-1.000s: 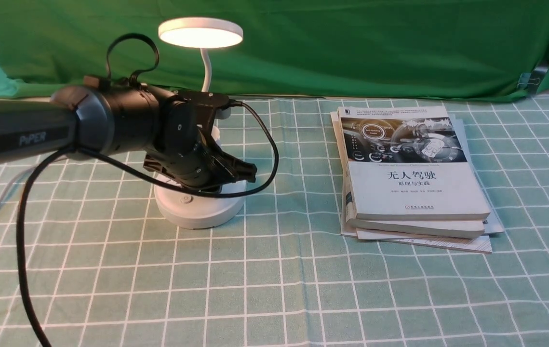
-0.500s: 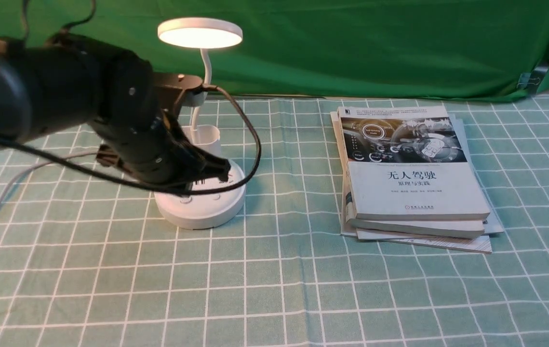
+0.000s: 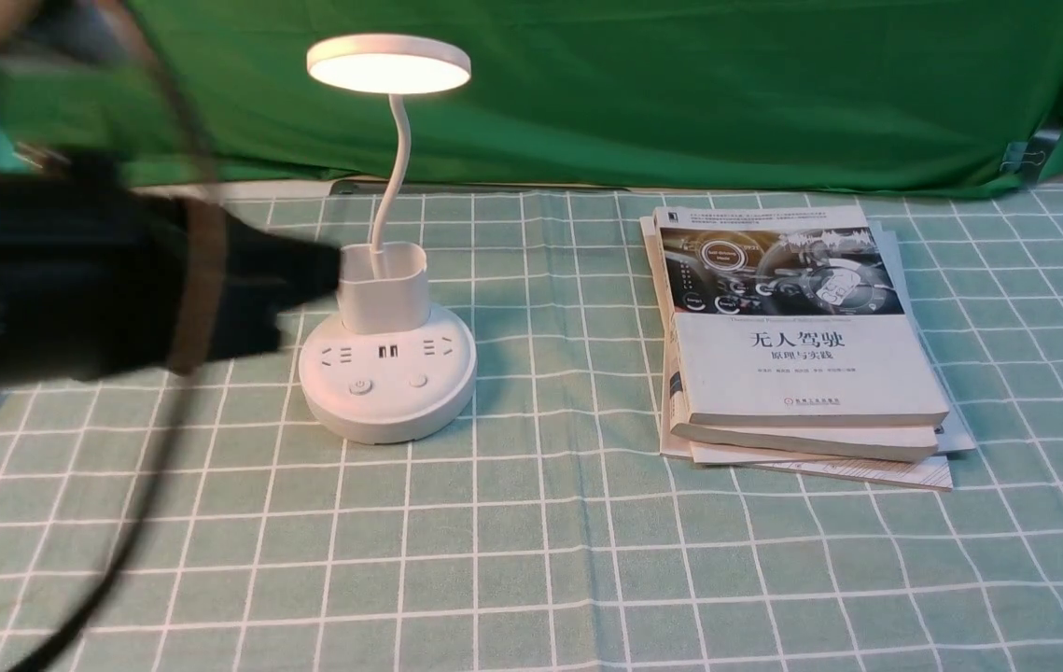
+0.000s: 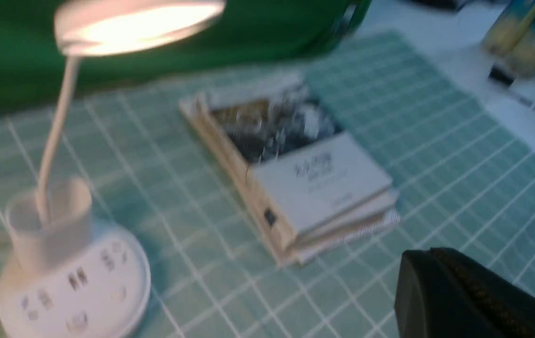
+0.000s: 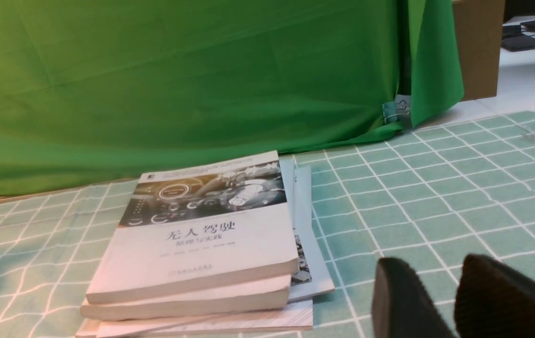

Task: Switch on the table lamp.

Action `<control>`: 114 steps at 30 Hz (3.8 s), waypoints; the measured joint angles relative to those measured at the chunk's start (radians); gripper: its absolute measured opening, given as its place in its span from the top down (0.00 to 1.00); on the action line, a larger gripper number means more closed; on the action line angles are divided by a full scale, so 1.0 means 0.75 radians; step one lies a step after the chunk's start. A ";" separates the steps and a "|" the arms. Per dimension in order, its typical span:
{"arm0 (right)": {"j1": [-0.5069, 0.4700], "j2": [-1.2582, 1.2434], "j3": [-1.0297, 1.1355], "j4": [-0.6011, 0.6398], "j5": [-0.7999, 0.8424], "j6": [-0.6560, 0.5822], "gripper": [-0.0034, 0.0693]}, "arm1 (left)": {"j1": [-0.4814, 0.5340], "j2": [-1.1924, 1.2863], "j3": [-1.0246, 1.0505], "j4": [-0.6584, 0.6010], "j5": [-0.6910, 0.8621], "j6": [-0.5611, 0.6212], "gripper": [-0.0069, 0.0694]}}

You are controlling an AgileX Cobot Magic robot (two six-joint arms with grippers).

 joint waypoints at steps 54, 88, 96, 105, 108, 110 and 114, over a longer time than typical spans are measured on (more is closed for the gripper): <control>0.000 0.000 0.000 0.000 0.000 0.000 0.62 | 0.437 -1.118 1.272 0.741 -0.661 -0.423 0.91; 0.000 0.000 0.000 0.000 0.000 0.000 0.62 | 0.438 -1.118 1.275 0.723 -0.476 -0.568 0.91; 0.000 0.000 0.000 0.000 0.000 0.000 0.62 | 0.438 -1.118 1.275 0.723 -0.476 -0.568 0.91; 0.000 0.000 0.000 0.000 0.000 0.001 0.62 | 0.438 -1.118 1.275 0.723 -0.476 -0.568 0.91; 0.000 0.000 0.000 0.000 0.000 0.001 0.62 | 0.438 -1.118 1.275 0.723 -0.476 -0.568 0.91; 0.000 0.000 0.000 0.000 0.000 0.001 0.62 | 0.438 -1.118 1.275 0.723 -0.476 -0.568 0.91; 0.000 0.000 0.000 0.000 0.000 0.001 0.62 | 0.438 -1.118 1.275 0.725 -0.476 -0.567 0.91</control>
